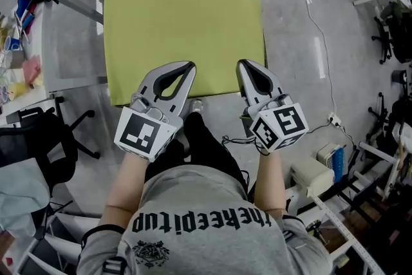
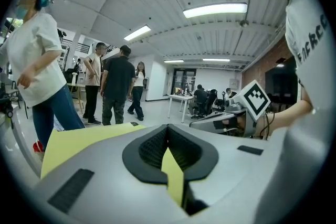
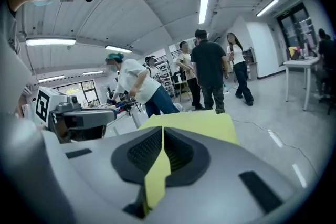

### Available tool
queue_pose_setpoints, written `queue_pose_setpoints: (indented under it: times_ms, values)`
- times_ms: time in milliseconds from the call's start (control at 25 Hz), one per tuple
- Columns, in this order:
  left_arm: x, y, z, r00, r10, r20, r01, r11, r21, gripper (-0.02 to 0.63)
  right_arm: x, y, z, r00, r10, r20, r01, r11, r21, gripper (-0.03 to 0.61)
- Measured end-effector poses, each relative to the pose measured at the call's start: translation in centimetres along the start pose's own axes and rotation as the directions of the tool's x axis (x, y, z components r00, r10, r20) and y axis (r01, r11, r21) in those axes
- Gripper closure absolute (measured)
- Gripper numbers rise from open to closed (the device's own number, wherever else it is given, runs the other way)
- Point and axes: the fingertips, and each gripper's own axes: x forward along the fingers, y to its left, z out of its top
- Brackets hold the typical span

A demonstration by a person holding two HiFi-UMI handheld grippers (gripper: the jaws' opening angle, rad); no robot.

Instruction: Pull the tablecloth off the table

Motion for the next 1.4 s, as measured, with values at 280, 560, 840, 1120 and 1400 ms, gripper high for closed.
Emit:
queue_pose_setpoints:
  times_ms: [280,560,840,1120,1400]
  values:
    - [1.8,-1.0,-1.5,0.999,-0.034,-0.039,0.034,0.999,-0.003,0.600,-0.8,-4.3,-4.2,0.994,-0.079,-0.074,0.084,0.994,0.067,0.561]
    - [2.9,-1.7,-3.1,0.995,-0.056,-0.087,0.055,0.998,-0.015,0.600,-1.7,-7.4,-8.6,0.982,-0.127,-0.139,0.149,0.975,0.165,0.498]
    - [3.5,-2.2,-5.0,0.989,-0.073,-0.132,0.068,0.997,-0.037,0.600,-2.3,-9.4,-12.5,0.964,-0.173,-0.203,0.216,0.954,0.208,0.468]
    - [3.8,-2.1,-6.6,0.983,-0.071,-0.167,0.063,0.997,-0.051,0.600,-2.6,-10.8,-15.6,0.944,-0.201,-0.260,0.261,0.940,0.222,0.439]
    - [4.3,-2.1,-7.8,0.976,-0.069,-0.204,0.059,0.997,-0.054,0.600,-3.7,-12.9,-18.8,0.916,-0.251,-0.313,0.335,0.908,0.251,0.422]
